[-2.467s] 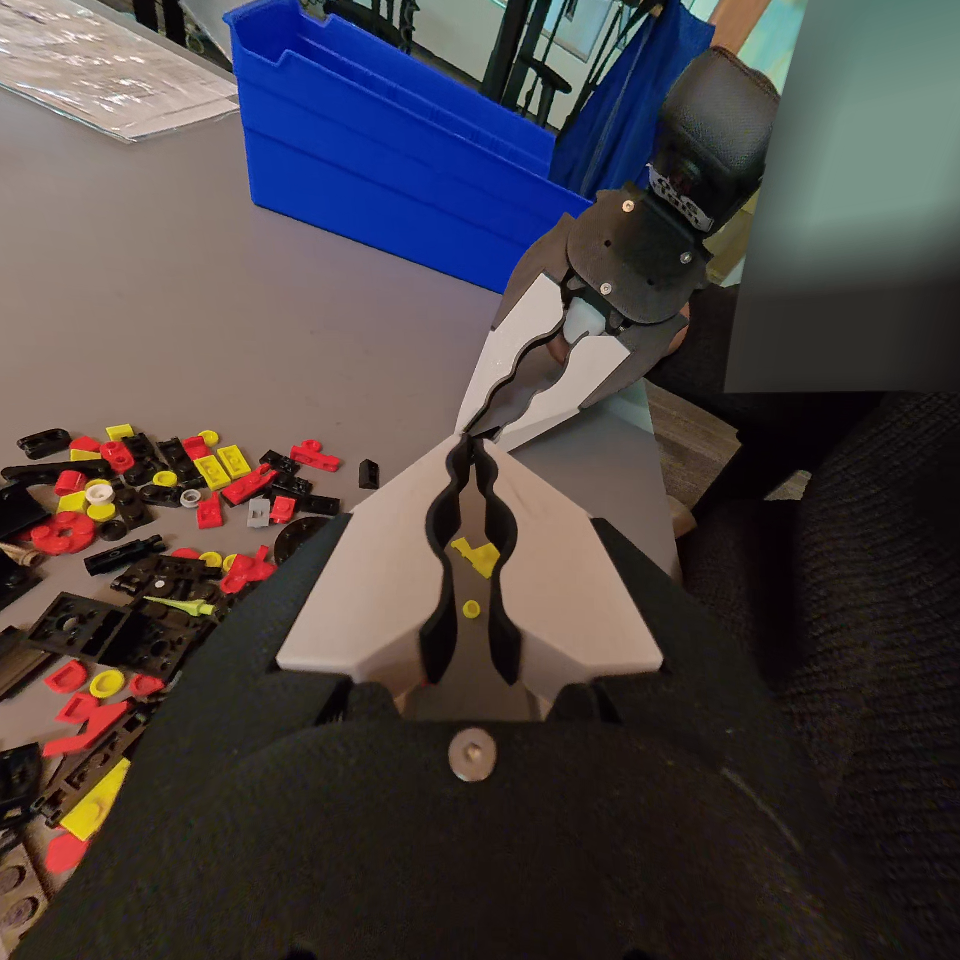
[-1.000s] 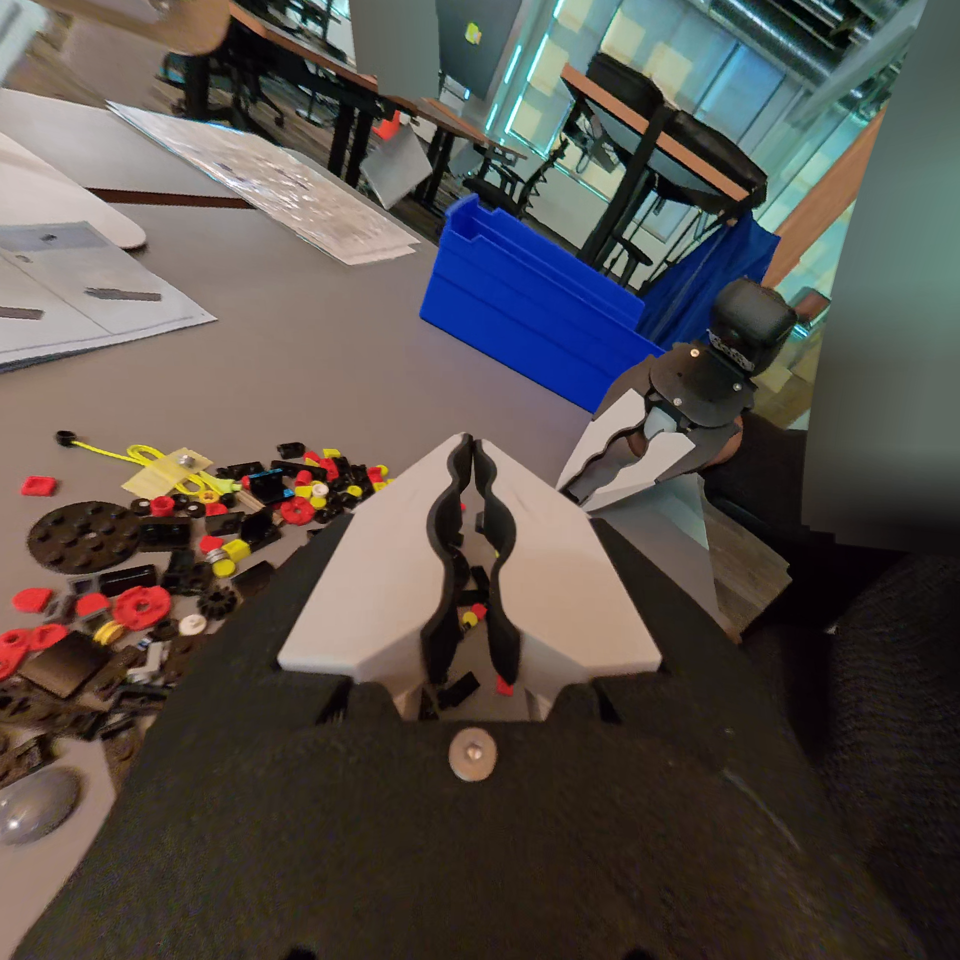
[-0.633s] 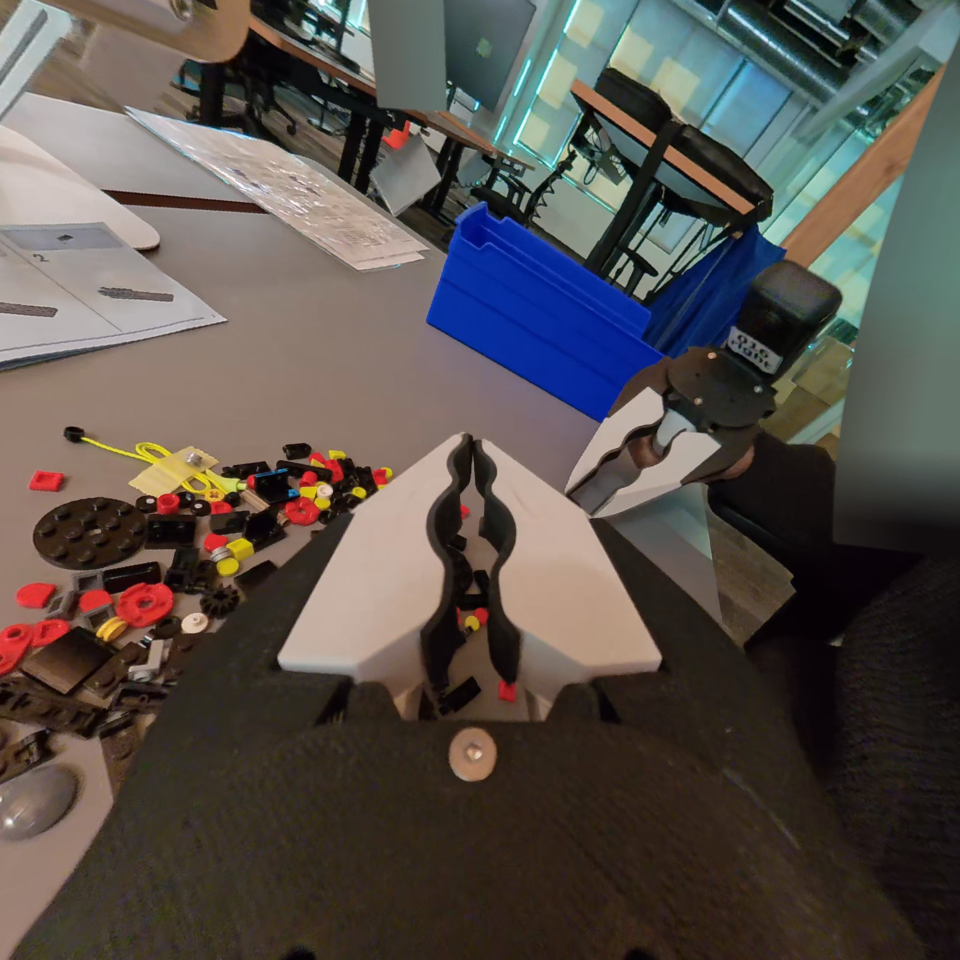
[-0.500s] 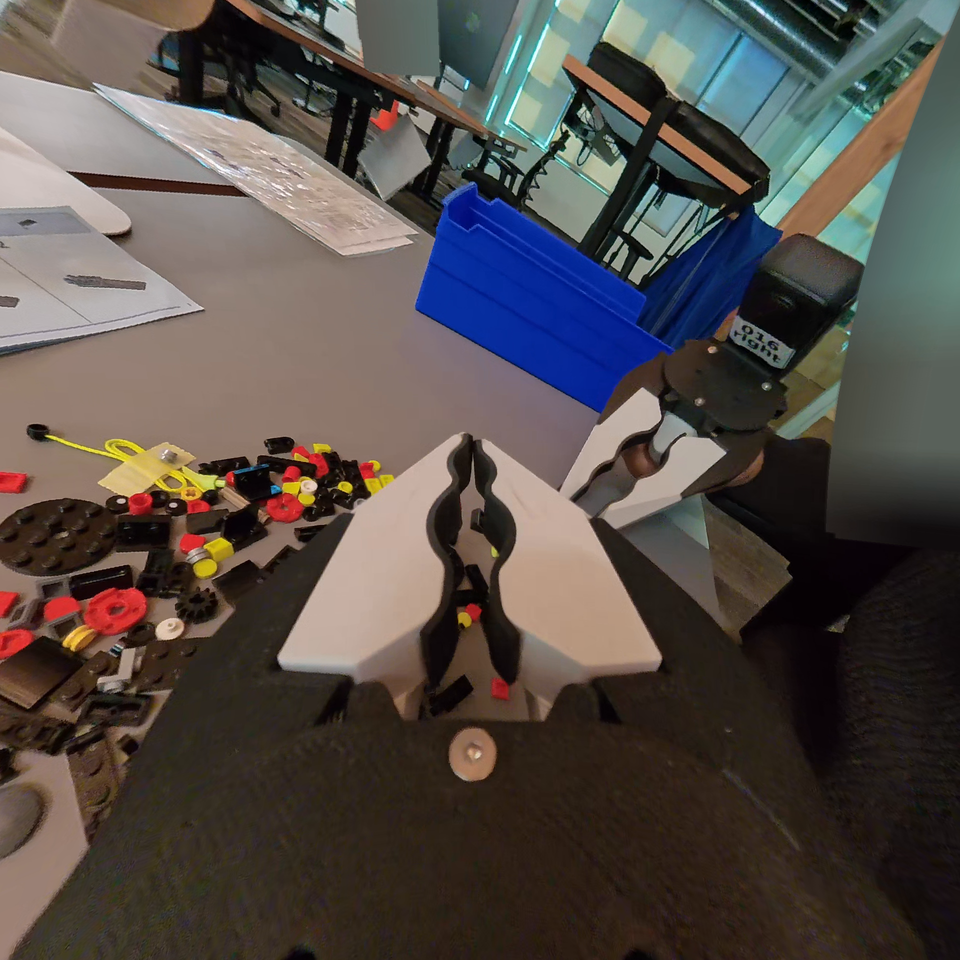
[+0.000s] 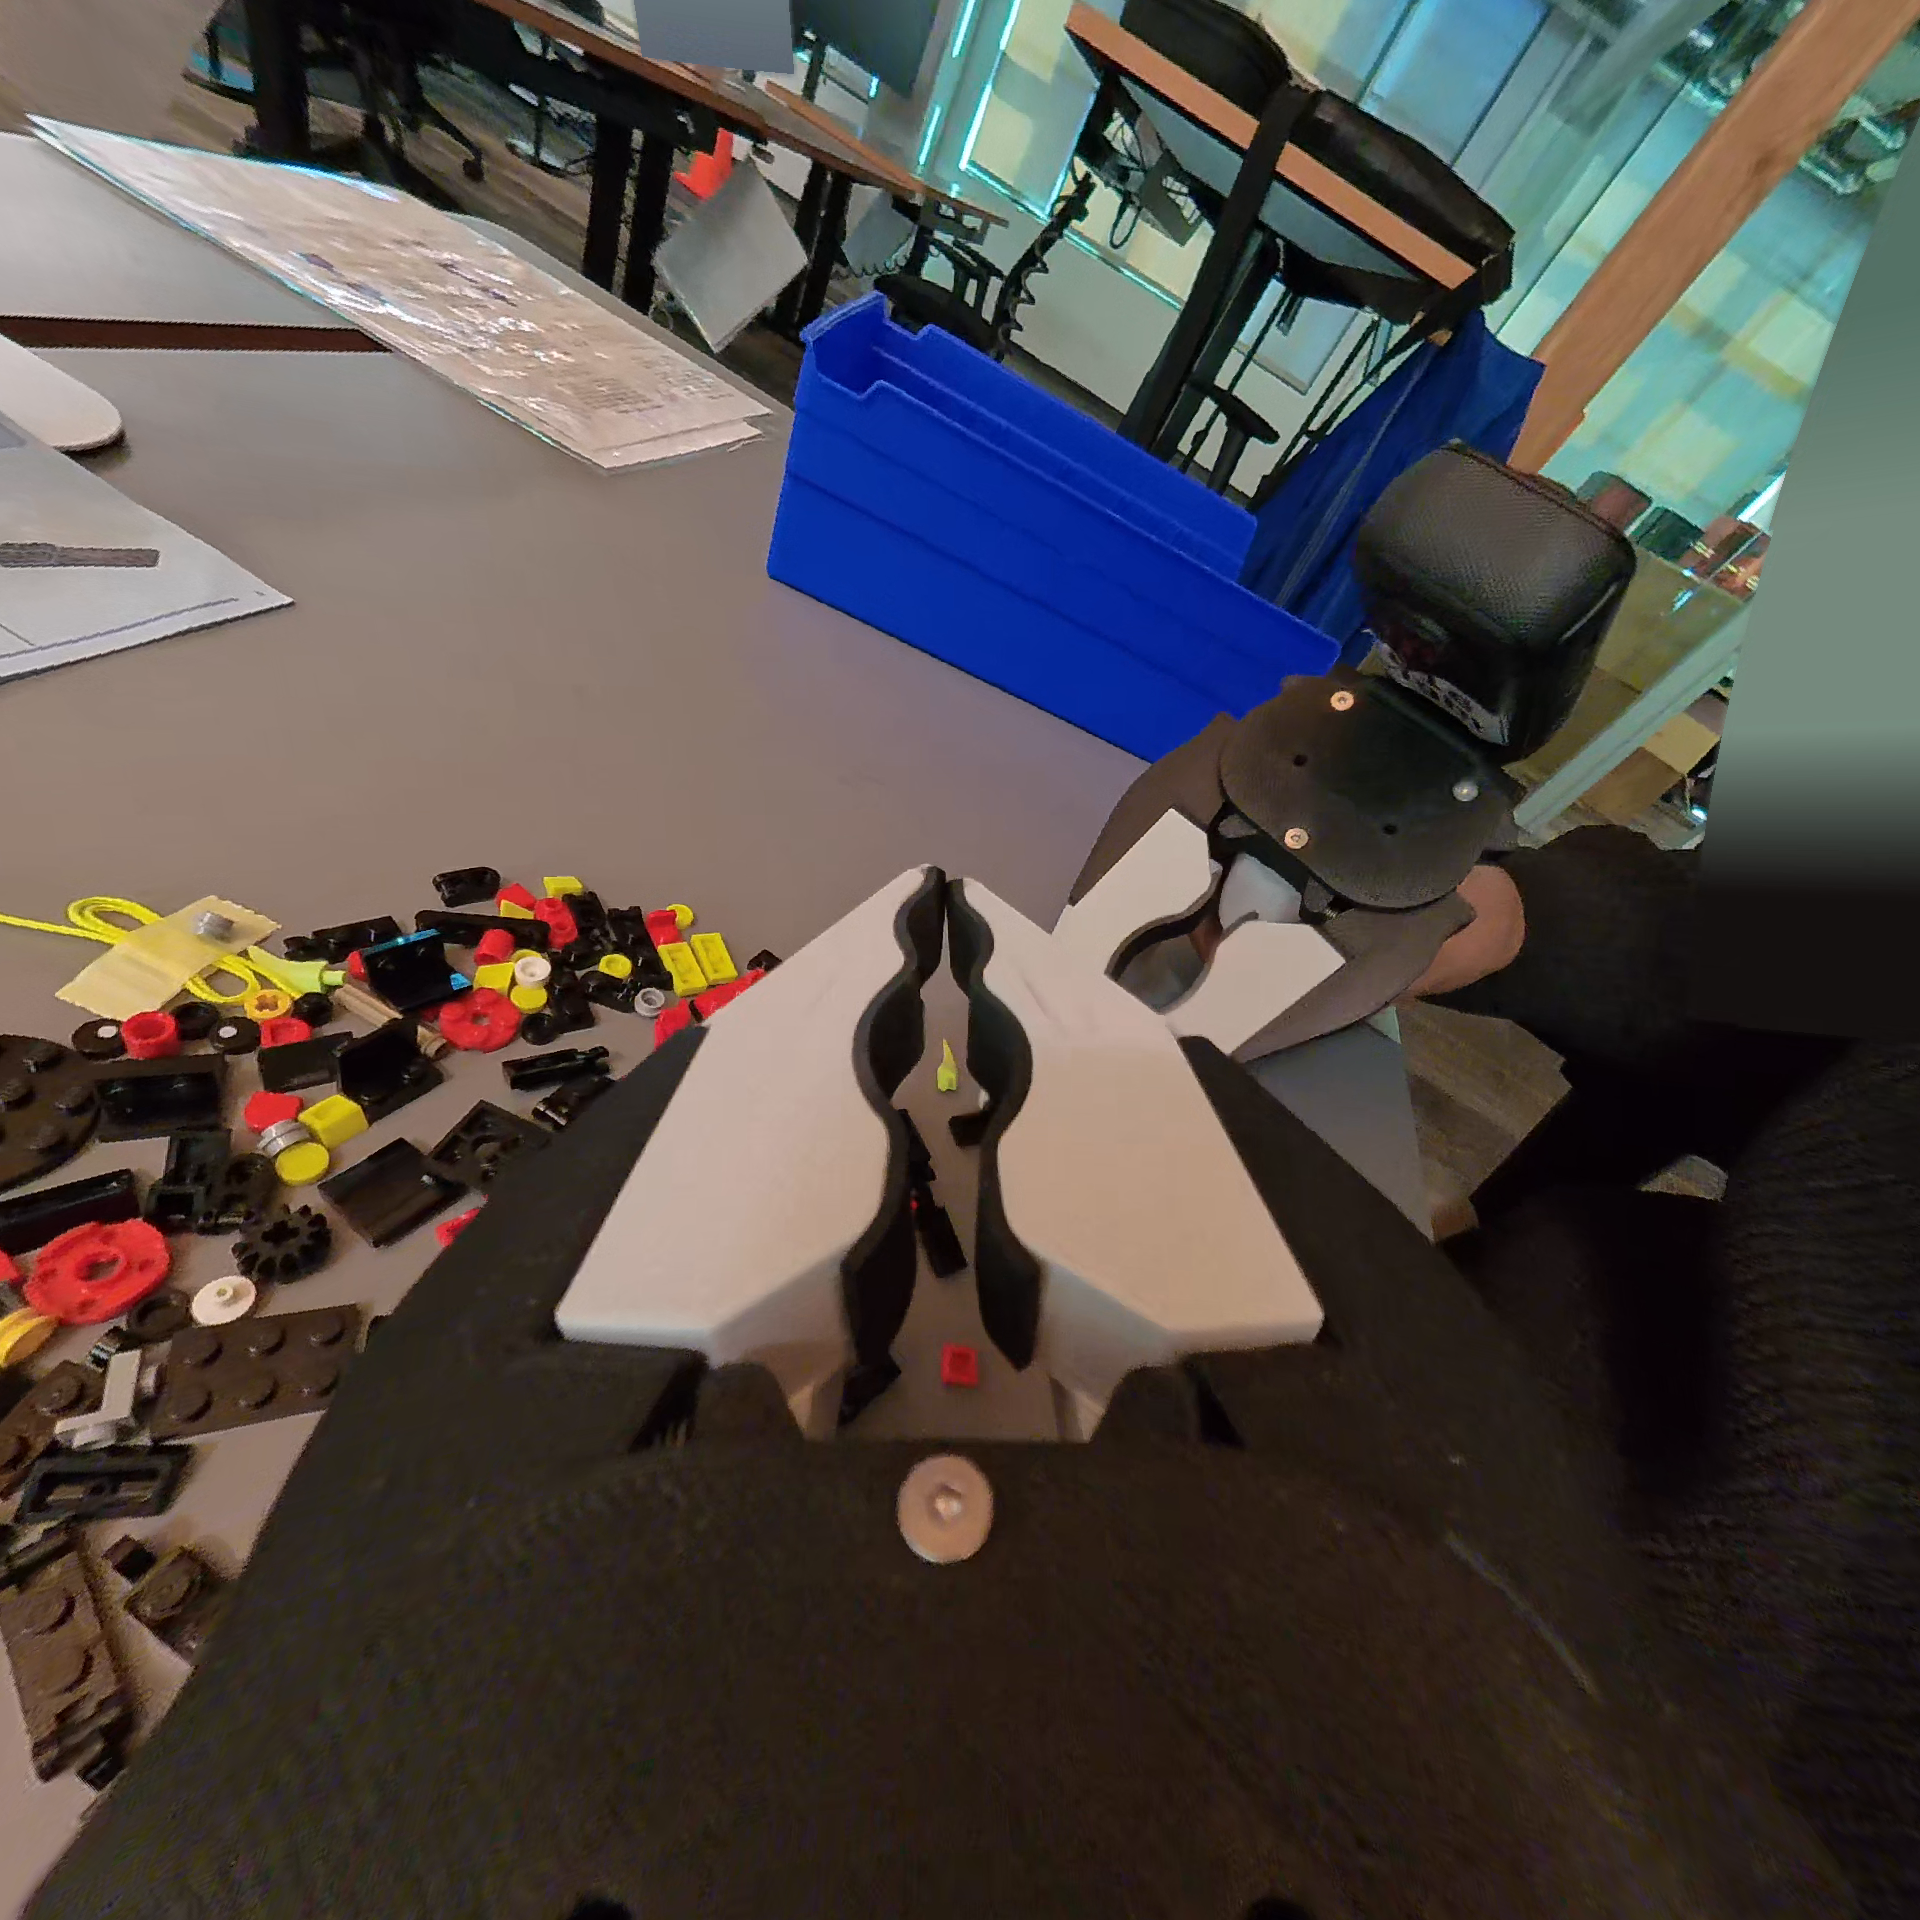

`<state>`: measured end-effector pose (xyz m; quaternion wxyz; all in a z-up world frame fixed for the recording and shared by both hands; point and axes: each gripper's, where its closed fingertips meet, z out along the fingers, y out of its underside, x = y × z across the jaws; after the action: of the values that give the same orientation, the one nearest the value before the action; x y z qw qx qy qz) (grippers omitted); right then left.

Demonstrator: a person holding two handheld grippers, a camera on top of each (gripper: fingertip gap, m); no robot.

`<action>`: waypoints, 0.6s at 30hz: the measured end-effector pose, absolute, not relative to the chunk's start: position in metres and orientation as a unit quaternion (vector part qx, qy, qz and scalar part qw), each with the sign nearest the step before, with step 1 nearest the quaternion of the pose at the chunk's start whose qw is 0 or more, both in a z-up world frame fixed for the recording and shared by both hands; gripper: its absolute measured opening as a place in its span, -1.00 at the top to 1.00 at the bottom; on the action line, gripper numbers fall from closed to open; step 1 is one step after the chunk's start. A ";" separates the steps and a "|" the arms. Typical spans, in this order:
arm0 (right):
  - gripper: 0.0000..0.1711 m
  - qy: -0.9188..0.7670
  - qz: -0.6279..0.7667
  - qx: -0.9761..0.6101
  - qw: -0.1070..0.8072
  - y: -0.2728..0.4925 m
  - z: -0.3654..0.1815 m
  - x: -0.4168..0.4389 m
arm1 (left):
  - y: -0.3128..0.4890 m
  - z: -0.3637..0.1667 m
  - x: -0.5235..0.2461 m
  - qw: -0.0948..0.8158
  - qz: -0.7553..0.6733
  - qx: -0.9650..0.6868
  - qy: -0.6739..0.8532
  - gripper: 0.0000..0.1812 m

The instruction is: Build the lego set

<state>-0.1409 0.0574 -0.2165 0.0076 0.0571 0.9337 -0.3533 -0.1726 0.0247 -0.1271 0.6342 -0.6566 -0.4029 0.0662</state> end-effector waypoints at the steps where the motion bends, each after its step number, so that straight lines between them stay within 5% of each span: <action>1: 0.92 0.935 -0.352 0.054 0.000 0.059 -0.216 -0.143 | 0.025 -0.127 -0.172 0.633 0.066 -0.658 -0.402 1.00; 10: 0.92 0.847 -0.487 0.134 0.165 0.063 -0.166 -0.144 | 0.048 -0.128 -0.153 0.627 0.055 -0.703 -0.331 0.85; 18: 0.92 0.796 -0.516 0.172 0.264 0.080 -0.151 -0.148 | 0.071 -0.140 -0.136 0.544 0.218 -0.786 -0.198 0.82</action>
<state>-0.1477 0.0795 -0.1507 0.2637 0.1717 0.7964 -0.5164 -0.1363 0.0706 -0.1397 0.5435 -0.7860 -0.1979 0.2184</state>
